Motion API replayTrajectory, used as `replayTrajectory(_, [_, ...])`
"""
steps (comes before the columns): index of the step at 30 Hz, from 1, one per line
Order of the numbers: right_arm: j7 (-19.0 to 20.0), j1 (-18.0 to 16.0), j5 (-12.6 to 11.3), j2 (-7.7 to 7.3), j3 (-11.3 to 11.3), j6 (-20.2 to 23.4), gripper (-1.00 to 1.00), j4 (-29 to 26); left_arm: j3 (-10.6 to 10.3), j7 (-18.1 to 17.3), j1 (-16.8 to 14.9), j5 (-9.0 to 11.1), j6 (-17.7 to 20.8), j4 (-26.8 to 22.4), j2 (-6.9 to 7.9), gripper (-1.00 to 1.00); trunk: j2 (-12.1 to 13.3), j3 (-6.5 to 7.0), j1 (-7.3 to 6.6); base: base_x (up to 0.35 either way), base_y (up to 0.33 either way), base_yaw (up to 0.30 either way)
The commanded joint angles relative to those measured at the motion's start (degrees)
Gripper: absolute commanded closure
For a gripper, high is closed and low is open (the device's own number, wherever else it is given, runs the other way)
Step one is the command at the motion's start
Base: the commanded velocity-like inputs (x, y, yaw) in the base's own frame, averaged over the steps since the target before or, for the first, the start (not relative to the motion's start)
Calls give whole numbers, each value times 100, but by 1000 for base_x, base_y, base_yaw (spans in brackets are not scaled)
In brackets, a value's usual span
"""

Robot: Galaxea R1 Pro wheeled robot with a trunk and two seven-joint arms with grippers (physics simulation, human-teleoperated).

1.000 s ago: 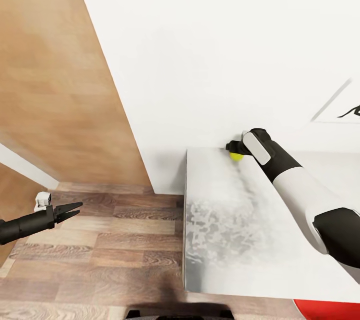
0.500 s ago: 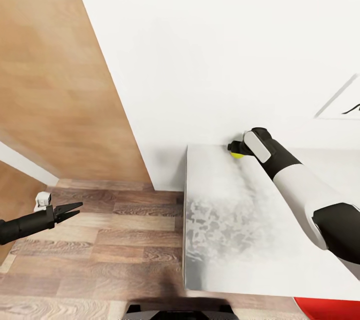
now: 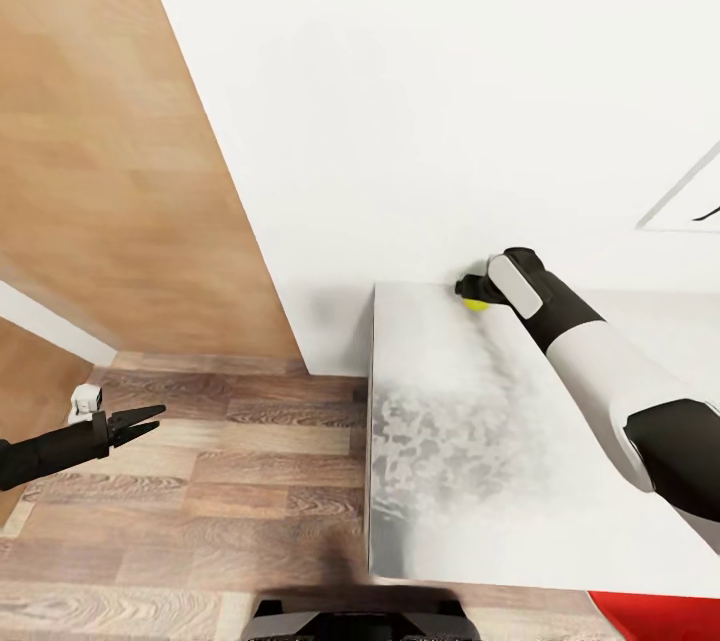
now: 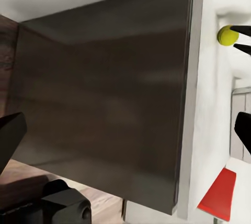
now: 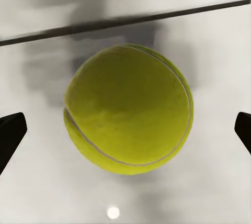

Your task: Put all the toys in the child's room - the three board games (two on the bed and one on the table), the two jigsaw puzzles on the table, and the tennis ball on the table - inside the toy box on the table in the child's room.

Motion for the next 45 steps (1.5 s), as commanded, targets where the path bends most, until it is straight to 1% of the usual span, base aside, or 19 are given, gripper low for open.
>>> replayTrajectory(1, [-51, -11, -59, -7, 42, 10, -100, -8, -43, -17, -23, 61, 43, -3, 3, -100, -12, -19, 3, 0, 0, 0])
replayTrajectory(14, [-58, -32, -57, -8, 36, 9, -100, -7, -43, -17, -22, 61, 43, -3, 3, -100, -12, -127, 3, 0, 0, 0])
replayTrajectory(33, [-64, -44, -58, -20, 40, 10, -100, -16, -44, -17, -23, 61, 43, -3, 3, -100, -12, -135, 3, 0, 0, 0])
replayTrajectory(38, [-67, -149, -65, -22, 51, 17, -100, -10, -49, -12, -23, 61, 43, -3, 0, -100, -12, -135, 3, 0, 0, 0])
replayTrajectory(45, [-68, -233, -66, -13, 47, 40, -100, -8, -51, -19, -25, 61, 45, 82, -88, -100, -12, -135, 3, 0, 0, 0])
